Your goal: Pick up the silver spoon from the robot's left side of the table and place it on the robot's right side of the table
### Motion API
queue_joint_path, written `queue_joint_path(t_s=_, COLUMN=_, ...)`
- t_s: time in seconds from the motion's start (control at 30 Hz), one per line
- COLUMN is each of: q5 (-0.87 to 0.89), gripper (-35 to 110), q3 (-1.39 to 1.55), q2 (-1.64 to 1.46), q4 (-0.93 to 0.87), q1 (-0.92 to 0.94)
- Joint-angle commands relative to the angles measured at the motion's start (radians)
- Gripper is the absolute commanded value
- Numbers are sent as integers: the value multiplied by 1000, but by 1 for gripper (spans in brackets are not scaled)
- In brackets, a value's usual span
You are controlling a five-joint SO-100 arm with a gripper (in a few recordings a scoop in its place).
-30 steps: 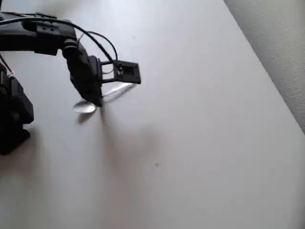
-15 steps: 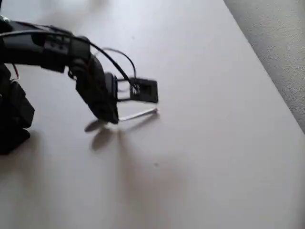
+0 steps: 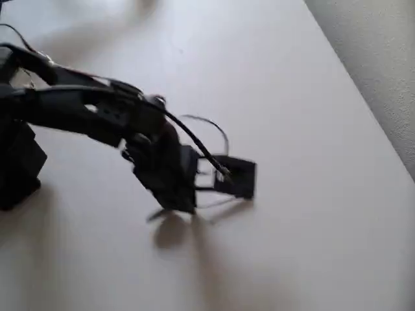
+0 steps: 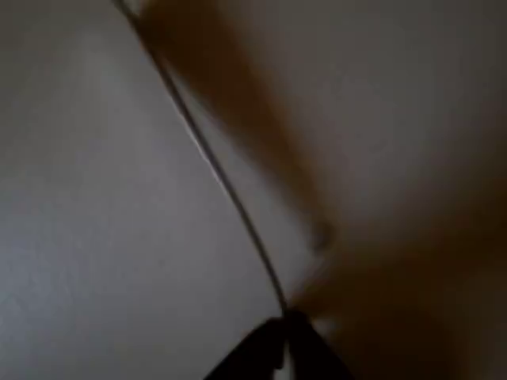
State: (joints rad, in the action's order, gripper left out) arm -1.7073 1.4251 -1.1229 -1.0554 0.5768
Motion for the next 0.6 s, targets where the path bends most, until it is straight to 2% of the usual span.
queue_joint_path(t_s=0.0, q5=-2, gripper=-2, q3=-75, q2=20, q4=6, q1=23)
queue_joint_path(t_s=0.1, q5=-2, gripper=1, q3=-75, q2=-8, q4=-34, q1=23)
queue_joint_path(t_s=0.2, q5=-15, gripper=13, q3=-75, q2=-58, q4=-123, q1=26)
queue_joint_path(t_s=0.33, q5=-25, gripper=29, q3=-74, q2=-140, q4=-135, q1=48)
queue_joint_path(t_s=0.57, q5=37, gripper=30, q3=-64, q2=-393, q4=-89, q1=58)
